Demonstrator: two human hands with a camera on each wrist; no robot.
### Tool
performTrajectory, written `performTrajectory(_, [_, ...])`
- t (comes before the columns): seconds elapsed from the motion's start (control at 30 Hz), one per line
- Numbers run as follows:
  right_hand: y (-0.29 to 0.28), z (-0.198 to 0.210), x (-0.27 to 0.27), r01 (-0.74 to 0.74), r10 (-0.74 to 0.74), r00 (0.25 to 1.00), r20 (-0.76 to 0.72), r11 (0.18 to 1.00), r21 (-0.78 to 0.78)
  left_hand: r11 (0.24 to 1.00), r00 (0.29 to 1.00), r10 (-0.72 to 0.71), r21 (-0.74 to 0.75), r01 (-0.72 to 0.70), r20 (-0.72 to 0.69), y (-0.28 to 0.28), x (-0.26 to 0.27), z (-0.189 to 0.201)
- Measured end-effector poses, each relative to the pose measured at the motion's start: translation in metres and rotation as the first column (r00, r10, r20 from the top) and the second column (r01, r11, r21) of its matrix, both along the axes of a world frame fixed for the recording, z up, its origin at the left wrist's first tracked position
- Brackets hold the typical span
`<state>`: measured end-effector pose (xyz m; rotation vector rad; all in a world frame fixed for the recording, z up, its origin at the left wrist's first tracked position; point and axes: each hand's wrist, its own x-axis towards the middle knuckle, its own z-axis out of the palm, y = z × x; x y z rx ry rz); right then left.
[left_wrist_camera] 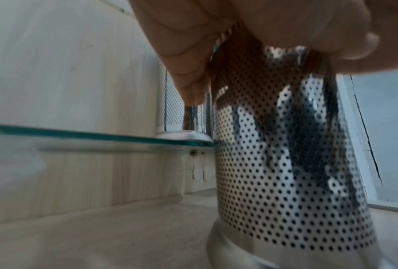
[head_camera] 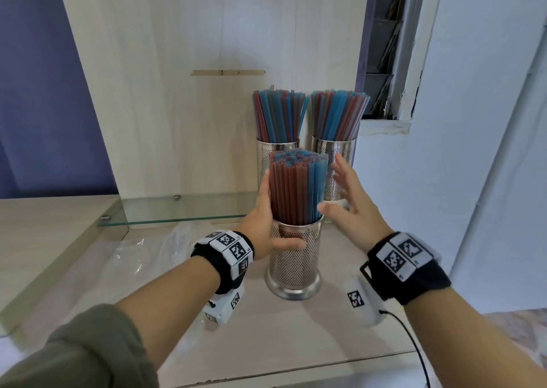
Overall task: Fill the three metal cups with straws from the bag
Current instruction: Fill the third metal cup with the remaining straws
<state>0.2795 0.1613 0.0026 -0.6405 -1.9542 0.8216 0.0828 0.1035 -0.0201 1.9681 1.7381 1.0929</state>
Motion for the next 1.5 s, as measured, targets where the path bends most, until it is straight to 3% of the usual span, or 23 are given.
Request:
performTrajectory(0.17, [0.0,-0.036,-0.012,-0.06,0.079,0.993,0.087,0.977,-0.205,0.997,0.985,0.055,-0.047,-0.063,-0.165,-0.035,-0.021,0.039])
performTrajectory(0.27, [0.002,-0.048,-0.027,-0.046,0.06,0.995,0.078,0.983,-0.176,0.99,0.966,0.133,-0.015,-0.139,-0.221,-0.058,-0.05,0.05])
performTrajectory(0.4, [-0.014,-0.059,-0.044,0.084,-0.081,0.996,0.027,0.985,-0.153,0.96,0.914,0.214,-0.1,-0.262,-0.344,-0.091,-0.088,0.027])
performTrajectory(0.53, [-0.026,-0.065,-0.057,0.089,-0.094,0.995,-0.037,0.987,-0.131,0.879,0.836,0.166,-0.305,-0.365,-0.523,-0.114,-0.119,-0.005])
performTrajectory(0.7, [-0.036,-0.062,-0.06,0.122,-0.121,0.992,0.018,0.984,-0.127,0.785,0.872,0.061,-0.517,-0.342,-0.485,-0.124,-0.127,-0.031])
performTrajectory(0.97, [-0.048,-0.064,-0.067,0.069,-0.047,0.994,0.103,0.974,-0.218,0.729,0.856,0.05,-0.567,-0.384,-0.515,-0.111,-0.124,-0.05])
performTrajectory(1.07, [-0.049,-0.055,-0.068,0.036,-0.003,0.992,0.127,0.964,-0.263,0.711,0.831,0.041,-0.568,-0.414,-0.554,-0.109,-0.123,-0.051])
performTrajectory(1.23, [-0.042,-0.006,-0.08,0.058,0.034,0.95,0.309,0.957,-0.283,0.692,0.771,0.027,-0.544,-0.474,-0.637,-0.104,-0.121,-0.049])
performTrajectory(1.4, [-0.035,0.058,-0.109,0.091,-0.045,0.962,0.268,0.983,-0.162,0.706,0.76,0.035,-0.522,-0.479,-0.649,-0.101,-0.123,-0.052])
performTrajectory(1.5, [-0.02,0.076,-0.14,0.136,-0.109,0.973,0.204,0.983,-0.122,0.713,0.761,0.037,-0.516,-0.474,-0.648,-0.101,-0.124,-0.052])
